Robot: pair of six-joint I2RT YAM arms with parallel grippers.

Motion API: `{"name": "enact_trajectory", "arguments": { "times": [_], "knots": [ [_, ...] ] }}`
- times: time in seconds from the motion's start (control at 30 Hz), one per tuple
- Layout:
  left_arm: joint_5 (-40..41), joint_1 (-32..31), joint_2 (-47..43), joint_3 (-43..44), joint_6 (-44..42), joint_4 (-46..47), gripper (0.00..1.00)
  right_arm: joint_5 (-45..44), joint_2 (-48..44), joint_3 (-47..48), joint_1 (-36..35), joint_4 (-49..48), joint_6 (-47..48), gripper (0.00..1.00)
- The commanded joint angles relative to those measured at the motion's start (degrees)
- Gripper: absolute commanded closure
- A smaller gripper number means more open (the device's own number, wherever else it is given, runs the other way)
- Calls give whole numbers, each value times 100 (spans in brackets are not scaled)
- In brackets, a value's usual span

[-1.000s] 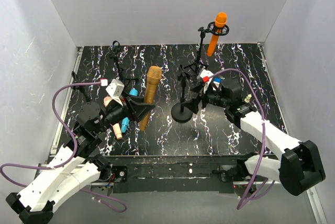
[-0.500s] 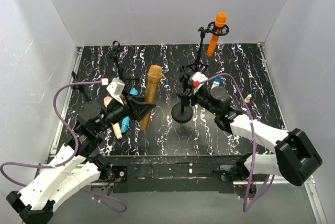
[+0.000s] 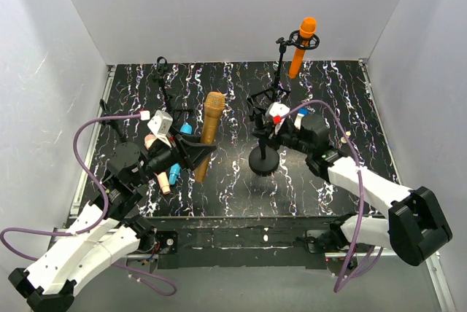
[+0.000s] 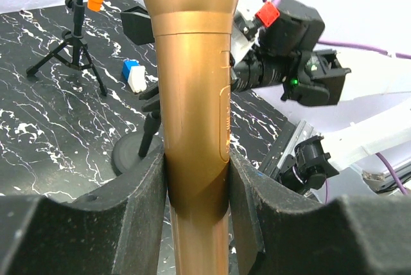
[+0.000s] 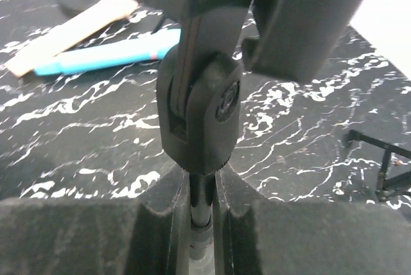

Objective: Attach the microphones to the stand

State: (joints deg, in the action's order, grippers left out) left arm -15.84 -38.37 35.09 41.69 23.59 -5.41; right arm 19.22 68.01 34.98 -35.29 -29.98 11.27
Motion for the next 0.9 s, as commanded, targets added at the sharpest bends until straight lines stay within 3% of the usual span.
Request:
{"name": "enact_trajectory", "arguments": {
  "times": [0.0, 0.13, 0.43, 0.6, 0.73, 0.87],
  "knots": [
    [46, -4, -73, 85, -118, -13, 100, 2320, -218, 878, 487, 1632, 559, 99],
    [54, -13, -73, 58, -127, -4, 100, 3892, -104, 1204, 847, 2690, 1228, 99],
    [1, -4, -143, 6, -48, 75, 100, 4861, 169, 711, 1392, 2846, 2081, 99],
    [10, -4, -301, -108, 5, 119, 100, 5487, 301, 1133, 1894, 4341, 2828, 81],
    [-42, -4, -310, -179, 49, 198, 100, 5251, 231, 1169, 1920, 4352, 2645, 64],
    [-51, -4, -389, -223, 58, 207, 100, 4916, -94, 862, 1973, 3729, 2021, 43]
  ]
}}
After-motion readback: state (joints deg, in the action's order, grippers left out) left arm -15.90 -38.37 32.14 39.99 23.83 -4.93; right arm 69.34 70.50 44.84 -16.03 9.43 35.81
